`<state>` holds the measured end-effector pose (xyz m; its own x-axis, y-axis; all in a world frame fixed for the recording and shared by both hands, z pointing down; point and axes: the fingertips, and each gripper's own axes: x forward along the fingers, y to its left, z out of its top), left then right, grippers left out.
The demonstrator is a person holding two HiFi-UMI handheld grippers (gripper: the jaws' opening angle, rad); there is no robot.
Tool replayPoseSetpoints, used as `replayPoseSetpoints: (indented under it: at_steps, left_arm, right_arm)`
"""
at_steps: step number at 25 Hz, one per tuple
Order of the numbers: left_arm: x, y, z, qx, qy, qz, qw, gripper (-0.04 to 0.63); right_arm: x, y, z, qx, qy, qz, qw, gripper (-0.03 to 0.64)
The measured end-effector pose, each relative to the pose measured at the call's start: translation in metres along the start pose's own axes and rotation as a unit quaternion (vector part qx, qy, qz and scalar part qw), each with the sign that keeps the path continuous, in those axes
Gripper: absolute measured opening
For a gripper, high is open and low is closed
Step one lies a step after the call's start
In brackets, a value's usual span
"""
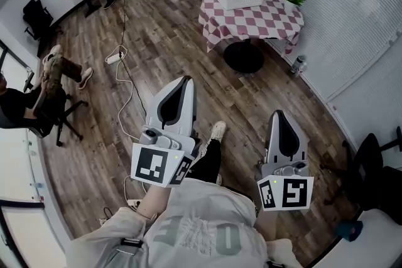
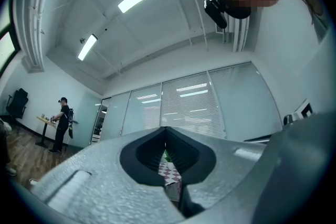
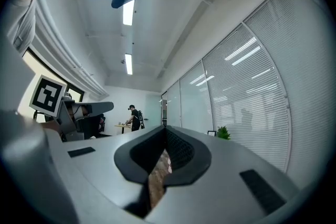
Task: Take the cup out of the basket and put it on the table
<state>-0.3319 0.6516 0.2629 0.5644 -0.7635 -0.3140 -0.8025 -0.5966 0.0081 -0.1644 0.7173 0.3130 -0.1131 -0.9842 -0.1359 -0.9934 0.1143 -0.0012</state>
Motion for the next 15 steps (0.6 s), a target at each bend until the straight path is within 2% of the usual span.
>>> replayPoseSetpoints:
  at_steps: [3,7,15]
  left_arm:
    - [0.011,0.002,-0.006,0.008,0.003,-0.001,1.0000,0.006]
    - [0.042,0.013,-0.020,0.000,-0.001,0.003,1.0000,0.006]
    - [0.123,0.017,-0.046,0.002,-0.001,-0.020,0.9998,0.006]
  right_arm:
    - [0.016,-0.007,-0.002,0.009,-0.003,0.003,1.000,0.011]
    - [0.042,-0.012,-0.012,-0.002,0.001,0.020,1.000,0.011]
    - [0.110,-0.058,-0.011,-0.013,-0.007,0.015,1.000,0.011]
